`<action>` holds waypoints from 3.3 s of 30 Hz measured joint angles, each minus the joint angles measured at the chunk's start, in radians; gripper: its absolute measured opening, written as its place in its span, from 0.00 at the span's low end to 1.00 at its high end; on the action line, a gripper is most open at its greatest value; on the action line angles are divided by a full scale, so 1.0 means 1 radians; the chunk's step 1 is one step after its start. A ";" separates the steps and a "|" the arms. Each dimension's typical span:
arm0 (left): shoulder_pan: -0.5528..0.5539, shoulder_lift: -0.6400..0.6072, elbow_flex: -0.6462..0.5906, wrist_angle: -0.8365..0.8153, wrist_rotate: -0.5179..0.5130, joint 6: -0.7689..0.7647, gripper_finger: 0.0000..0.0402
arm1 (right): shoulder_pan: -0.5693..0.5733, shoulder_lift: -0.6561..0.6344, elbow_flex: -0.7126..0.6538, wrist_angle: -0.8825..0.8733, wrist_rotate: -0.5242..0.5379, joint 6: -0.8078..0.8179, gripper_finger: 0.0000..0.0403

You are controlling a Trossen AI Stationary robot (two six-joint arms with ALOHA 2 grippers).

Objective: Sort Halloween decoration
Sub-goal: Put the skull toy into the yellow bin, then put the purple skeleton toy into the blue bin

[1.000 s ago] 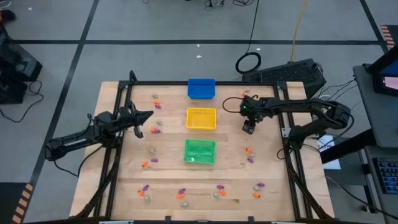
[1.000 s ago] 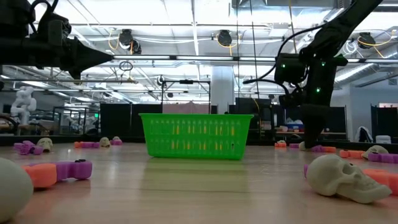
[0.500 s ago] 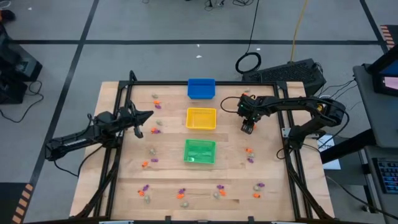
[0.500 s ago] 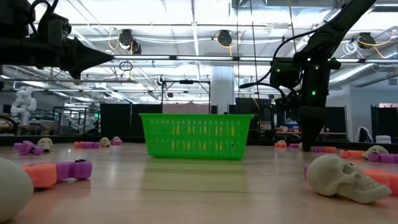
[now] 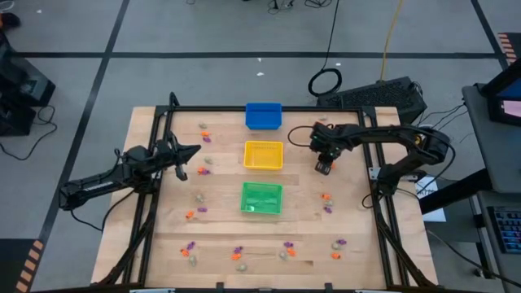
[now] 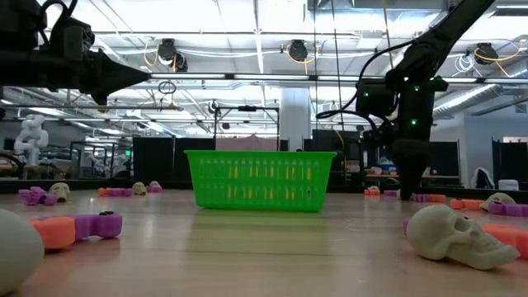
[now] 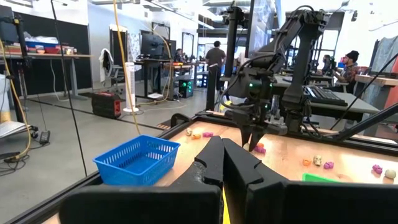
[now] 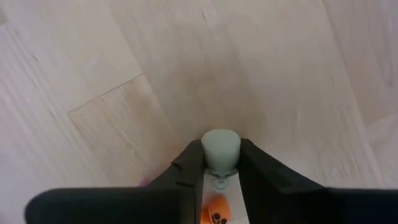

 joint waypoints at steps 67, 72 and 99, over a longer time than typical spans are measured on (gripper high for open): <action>0.000 0.000 0.000 0.001 -0.007 0.000 0.00 | 0.237 0.642 0.938 -0.203 -0.047 -0.134 0.37; 0.000 0.000 0.000 0.001 -0.007 0.000 0.00 | 0.237 0.576 0.938 -0.199 -0.047 -0.140 0.34; 0.000 0.000 0.000 0.007 0.001 0.000 0.00 | 0.192 0.284 0.460 0.612 -0.021 -0.135 0.00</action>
